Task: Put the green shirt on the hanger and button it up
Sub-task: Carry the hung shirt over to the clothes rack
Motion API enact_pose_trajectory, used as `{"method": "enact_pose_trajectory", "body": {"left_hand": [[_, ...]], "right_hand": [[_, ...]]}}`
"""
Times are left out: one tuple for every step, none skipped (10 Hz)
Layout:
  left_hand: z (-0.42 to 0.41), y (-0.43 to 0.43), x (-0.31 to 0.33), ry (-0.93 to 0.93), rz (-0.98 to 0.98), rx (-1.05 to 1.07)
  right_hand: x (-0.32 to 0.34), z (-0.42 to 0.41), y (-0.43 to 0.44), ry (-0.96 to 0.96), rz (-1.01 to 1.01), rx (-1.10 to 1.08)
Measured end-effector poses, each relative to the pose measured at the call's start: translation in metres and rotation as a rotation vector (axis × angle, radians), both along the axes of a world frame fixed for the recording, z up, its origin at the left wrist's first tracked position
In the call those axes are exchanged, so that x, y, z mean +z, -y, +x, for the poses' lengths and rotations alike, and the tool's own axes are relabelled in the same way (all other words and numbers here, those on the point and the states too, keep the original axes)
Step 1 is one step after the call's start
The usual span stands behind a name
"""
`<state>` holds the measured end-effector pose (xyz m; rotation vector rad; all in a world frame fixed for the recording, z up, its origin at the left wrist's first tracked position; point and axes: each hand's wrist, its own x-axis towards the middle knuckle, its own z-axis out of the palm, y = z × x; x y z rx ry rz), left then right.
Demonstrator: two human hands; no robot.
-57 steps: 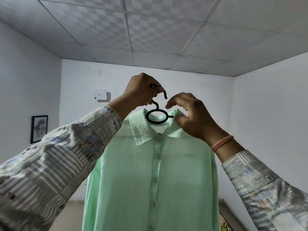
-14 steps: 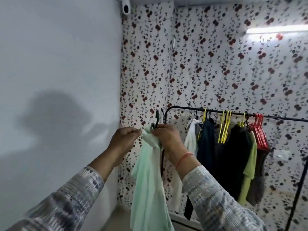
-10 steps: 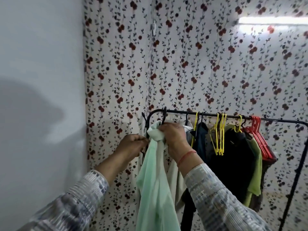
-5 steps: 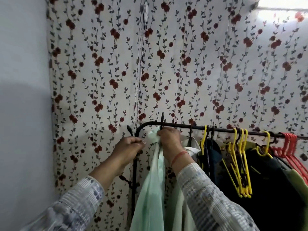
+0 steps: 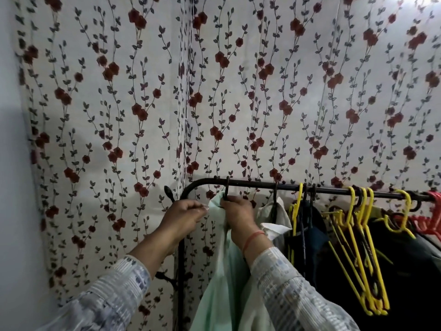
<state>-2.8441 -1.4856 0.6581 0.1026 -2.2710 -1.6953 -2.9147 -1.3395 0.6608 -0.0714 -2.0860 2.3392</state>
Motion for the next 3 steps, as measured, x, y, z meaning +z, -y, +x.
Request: {"method": "enact_pose_trajectory", "body": {"left_hand": [[-0.003, 0.000, -0.003, 0.012, 0.005, -0.008], [0.005, -0.003, 0.001, 0.005, -0.027, -0.034], [0.015, -0.002, 0.018, -0.057, -0.204, -0.014]], "right_hand": [[0.003, 0.002, 0.000, -0.033, 0.071, 0.009], [0.004, 0.009, -0.003, -0.101, 0.265, -0.025], [0.018, 0.026, -0.004, -0.232, 0.510, -0.096]]}}
